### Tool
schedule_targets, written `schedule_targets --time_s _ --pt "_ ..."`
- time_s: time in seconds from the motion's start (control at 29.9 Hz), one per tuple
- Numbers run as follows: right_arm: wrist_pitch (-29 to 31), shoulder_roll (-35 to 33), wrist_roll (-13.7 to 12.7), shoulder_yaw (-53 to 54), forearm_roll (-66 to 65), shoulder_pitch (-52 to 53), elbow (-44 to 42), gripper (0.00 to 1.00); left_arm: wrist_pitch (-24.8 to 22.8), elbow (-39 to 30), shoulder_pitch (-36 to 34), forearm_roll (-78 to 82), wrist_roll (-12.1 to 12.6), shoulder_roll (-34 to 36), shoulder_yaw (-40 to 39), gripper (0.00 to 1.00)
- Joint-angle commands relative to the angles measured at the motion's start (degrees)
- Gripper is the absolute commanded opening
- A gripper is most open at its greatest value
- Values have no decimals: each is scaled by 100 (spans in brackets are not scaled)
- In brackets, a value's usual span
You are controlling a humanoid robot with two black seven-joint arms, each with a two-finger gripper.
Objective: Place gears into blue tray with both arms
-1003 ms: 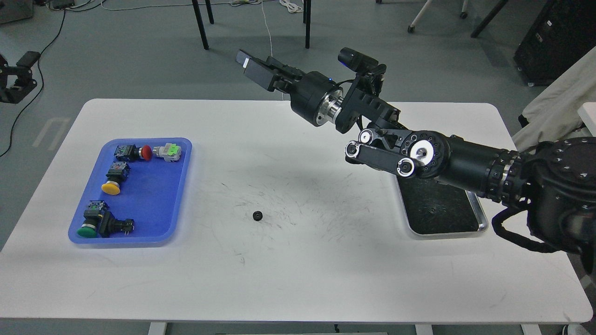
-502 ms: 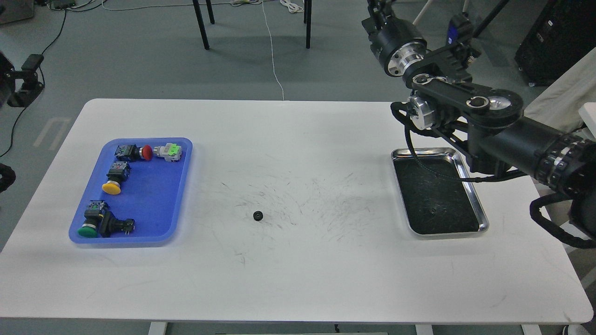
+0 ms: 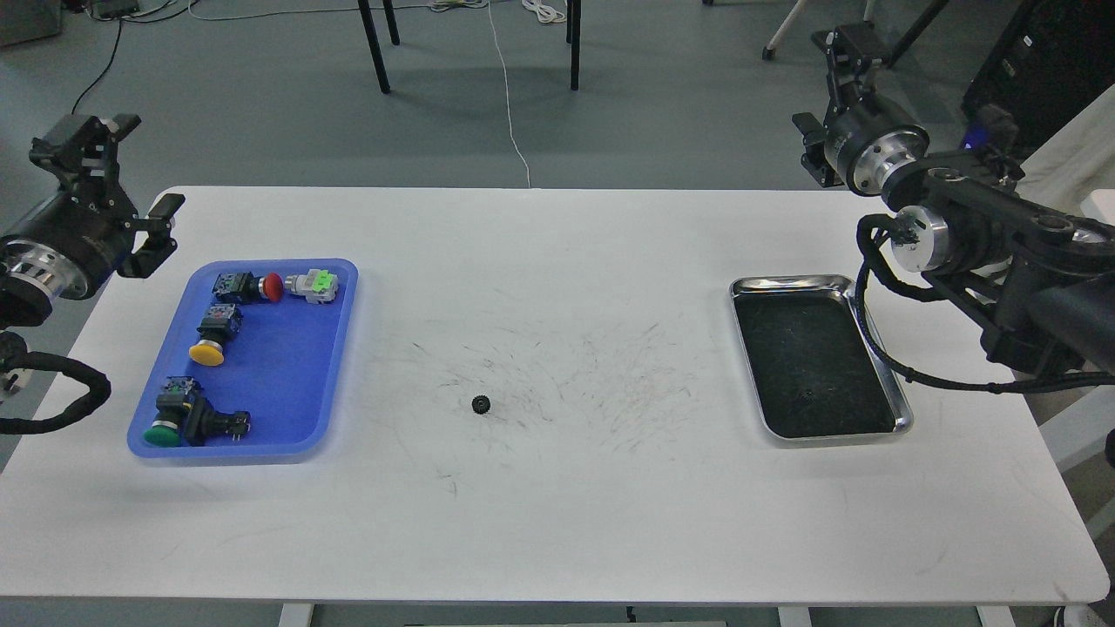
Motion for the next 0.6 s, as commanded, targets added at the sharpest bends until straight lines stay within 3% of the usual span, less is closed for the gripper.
schedule_targets --time_s 0.0,0.27,0.43,0.57 --pt "15 -93 -30 225 -8 -223 60 96 -22 -531 -161 334 177 463 213 98" --pt "42 -101 -21 383 -17 -557 104 97 -5 -1806 -513 1871 459 1220 363 98" --pt "42 -101 -12 436 -17 -689 113 97 31 -2455 -600 3496 450 1282 363 98" --pt "15 -110 6 445 -26 -707 113 97 83 -2623 -838 3877 433 1264 363 98"
